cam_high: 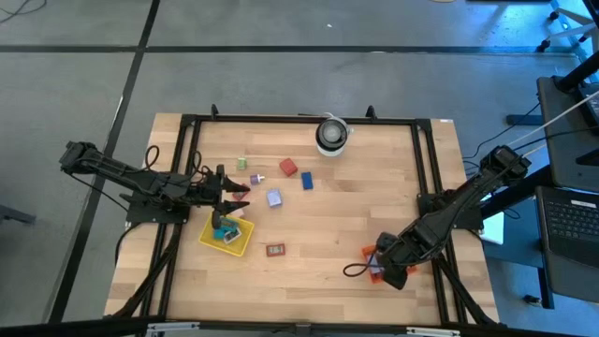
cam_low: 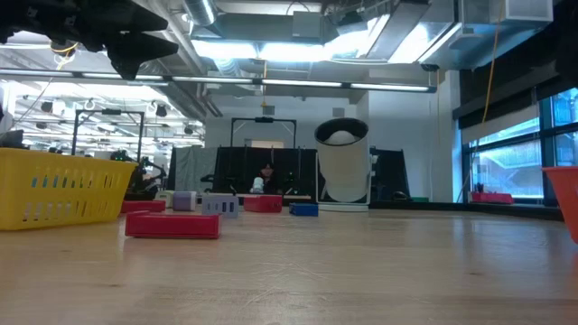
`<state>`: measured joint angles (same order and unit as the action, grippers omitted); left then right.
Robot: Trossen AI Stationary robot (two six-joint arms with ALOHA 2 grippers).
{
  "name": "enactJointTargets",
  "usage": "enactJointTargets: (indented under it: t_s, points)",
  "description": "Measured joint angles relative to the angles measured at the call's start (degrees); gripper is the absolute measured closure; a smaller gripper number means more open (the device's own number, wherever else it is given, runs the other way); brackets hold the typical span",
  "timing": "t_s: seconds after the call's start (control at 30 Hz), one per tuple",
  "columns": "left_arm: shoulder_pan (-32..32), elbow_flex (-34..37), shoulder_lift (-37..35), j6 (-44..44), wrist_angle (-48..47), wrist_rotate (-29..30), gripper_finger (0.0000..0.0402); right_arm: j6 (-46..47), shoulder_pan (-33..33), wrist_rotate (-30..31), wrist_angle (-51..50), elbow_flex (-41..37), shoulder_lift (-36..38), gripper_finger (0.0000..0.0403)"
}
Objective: Pick & Place Office items
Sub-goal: Put the bottom red digital timer into the yellow bin
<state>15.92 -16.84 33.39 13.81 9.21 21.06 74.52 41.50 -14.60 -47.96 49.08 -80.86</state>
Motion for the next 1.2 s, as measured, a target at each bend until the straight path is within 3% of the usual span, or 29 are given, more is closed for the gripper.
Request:
enactJointTargets:
  t_s: [0.43,0.9,1.07,1.13,1.2]
  points:
    - [-0.02,0.00,0.00,-0.47,0.02,0.32,0.0203,-5.80,-0.21,-2.89,2.30,0.00,0.35,0.0207]
    - [-0.04,0.00,-0.02,0.51,0.04,-0.18,0.0203,-7.28,-3.78,9.82,4.04,0.00,7.38,0.0192]
    - [-0.02,0.00,-0.02,1.06,0.12,-0.75,0.0203,-14.92,-5.58,18.47,6.08,0.00,7.61,0.0192]
    - [0.00,0.00,-0.01,1.03,0.51,-1.49,0.0203,-20.08,-6.38,25.93,7.49,0.00,7.61,0.0192]
    - [0.00,0.00,0.00,1.03,1.28,-1.64,0.0203,-23.86,-6.81,37.13,8.67,0.00,7.61,0.0192]
